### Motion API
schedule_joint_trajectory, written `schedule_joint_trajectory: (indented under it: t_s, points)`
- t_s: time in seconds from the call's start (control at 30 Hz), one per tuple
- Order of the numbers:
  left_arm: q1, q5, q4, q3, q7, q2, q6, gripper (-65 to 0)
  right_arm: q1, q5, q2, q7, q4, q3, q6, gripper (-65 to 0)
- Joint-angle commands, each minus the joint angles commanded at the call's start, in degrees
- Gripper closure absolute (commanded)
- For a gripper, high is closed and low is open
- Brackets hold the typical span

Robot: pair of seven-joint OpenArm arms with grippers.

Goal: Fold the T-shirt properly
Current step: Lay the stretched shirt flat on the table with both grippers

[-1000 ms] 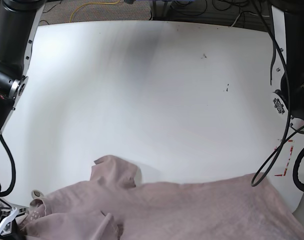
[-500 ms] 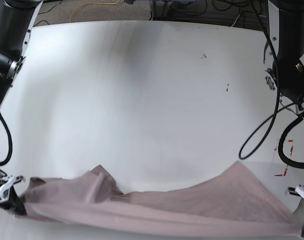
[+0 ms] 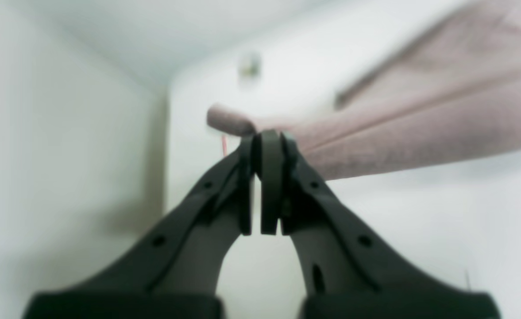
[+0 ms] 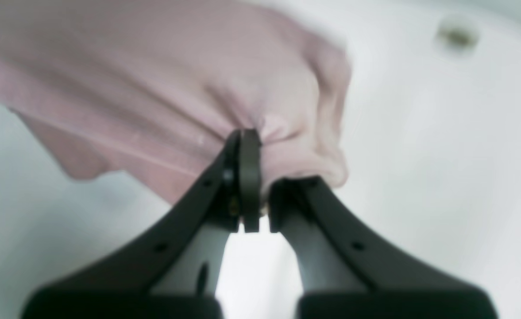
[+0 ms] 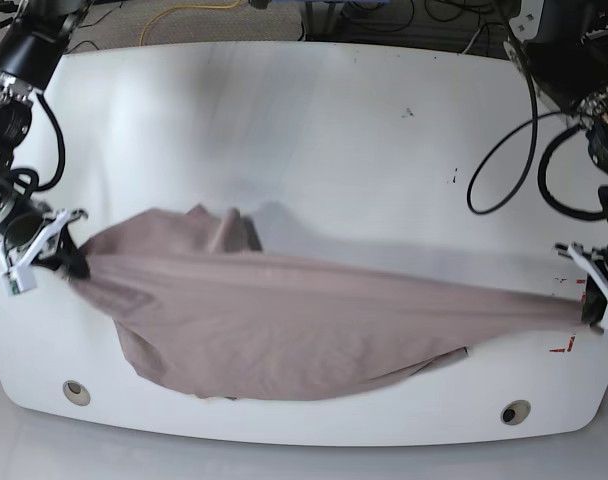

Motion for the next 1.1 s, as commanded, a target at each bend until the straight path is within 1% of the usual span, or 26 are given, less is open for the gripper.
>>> schedule_joint_trajectory:
  t_s: [0.03, 0.07, 0.17, 0.27, 0.37, 0.5, 0.6, 0.8, 1.0, 1.1]
  points:
    - [1.05, 0.00, 0.00, -0.26, 0.00, 0.09, 0.00, 0.0, -0.79, 0.00, -0.44, 0.00, 0.26, 0.09, 0.00, -0.2]
    - [3.60, 0.00, 0.00, -0.79, 0.00, 0.09, 0.00, 0.0, -2.73, -0.09, -1.67, 0.00, 0.79, 0.09, 0.00, -0.2]
    - [8.18, 0.00, -0.09, -1.67, 0.00, 0.09, 0.00, 0.0, -6.33, -0.09, -3.96, 0.00, 1.32, 0.09, 0.00, -0.2]
    - [12.84, 0.09, -0.18, -2.55, -0.09, 0.35, 0.00, 0.0, -8.97, -0.18, -5.63, 0.00, 1.23, -0.09, 0.00, -0.2]
    - [17.23, 0.09, -0.26, -3.43, -0.18, 2.20, 0.00, 0.0, -11.52, -0.26, -7.03, 0.00, 1.23, -0.18, 0.00, -0.2]
    - [21.80, 0.18, -0.26, -5.80, -1.41, 3.34, 0.00, 0.0, -14.33, -0.26, -7.65, 0.00, 1.32, -0.26, 0.00, -0.2]
    - [25.14, 0.18, -0.44, -7.65, -2.81, 3.34, 0.00, 0.0, -16.35, -0.26, -7.74, 0.00, 1.32, -0.26, -0.09, -0.2]
    - [29.54, 0.26, -0.53, -8.26, -4.66, 3.16, 0.00, 0.0, -19.52, -0.26, -7.74, 0.00, 1.32, -0.18, -0.09, -0.2]
    - [29.71, 0.44, -0.62, -8.09, -4.92, 3.16, 0.00, 0.0, -19.69, -0.26, -7.82, 0.26, 1.23, 0.00, -0.09, -0.2]
    - [27.16, 0.18, -0.62, -7.56, -5.01, 3.25, 0.00, 0.0, -18.64, -0.26, -7.82, 0.35, 1.23, 0.09, -0.09, -0.2]
